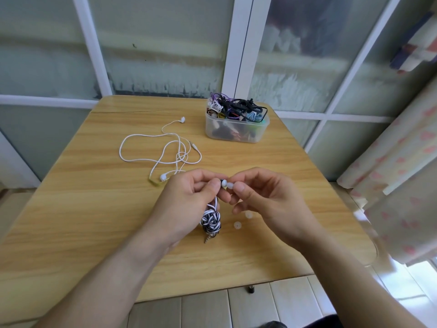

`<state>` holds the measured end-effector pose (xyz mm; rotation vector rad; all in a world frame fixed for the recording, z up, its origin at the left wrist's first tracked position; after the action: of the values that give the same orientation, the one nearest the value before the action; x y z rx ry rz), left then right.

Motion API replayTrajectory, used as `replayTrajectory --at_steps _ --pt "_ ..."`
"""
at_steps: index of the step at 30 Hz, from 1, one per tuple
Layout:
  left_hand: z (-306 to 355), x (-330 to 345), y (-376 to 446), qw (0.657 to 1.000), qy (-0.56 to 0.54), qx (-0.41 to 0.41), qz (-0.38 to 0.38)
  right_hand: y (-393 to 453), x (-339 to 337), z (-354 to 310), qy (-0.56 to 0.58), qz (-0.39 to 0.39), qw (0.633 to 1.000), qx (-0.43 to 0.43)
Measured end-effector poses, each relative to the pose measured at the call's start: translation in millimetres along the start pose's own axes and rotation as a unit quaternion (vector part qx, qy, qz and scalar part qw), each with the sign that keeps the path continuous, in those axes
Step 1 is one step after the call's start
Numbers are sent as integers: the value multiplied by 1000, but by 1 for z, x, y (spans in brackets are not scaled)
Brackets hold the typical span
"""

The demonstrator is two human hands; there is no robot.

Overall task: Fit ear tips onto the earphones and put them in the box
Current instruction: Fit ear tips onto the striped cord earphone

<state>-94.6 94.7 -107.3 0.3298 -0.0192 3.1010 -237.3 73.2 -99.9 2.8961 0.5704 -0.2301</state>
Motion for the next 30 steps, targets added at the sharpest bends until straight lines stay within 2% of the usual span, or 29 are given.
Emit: replayTrajectory --at_steps 9,18,26,30 --pt "-2 -2 -1 1000 16 -3 12 3 1 4 -25 24 999 -15" --pt "-9 -3 -1 996 -55 -63 30 2 7 3 14 19 999 -27" --pt "-11 -3 -3 996 -29 -69 47 1 3 1 -55 49 996 -41" --pt "-8 -5 -4 997 10 -43 62 -1 0 -4 -109 67 990 -53"
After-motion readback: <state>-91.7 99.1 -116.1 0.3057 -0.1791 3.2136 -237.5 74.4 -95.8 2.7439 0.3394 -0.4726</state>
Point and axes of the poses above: each hand's wrist, its own y-axis towards the middle knuckle, its own x-axis out of the palm, z = x × y, the point moved 7 cm from there along y, towards the middle knuckle, and after that the axes turned 11 degrees about -y, right-handed, at the moved point
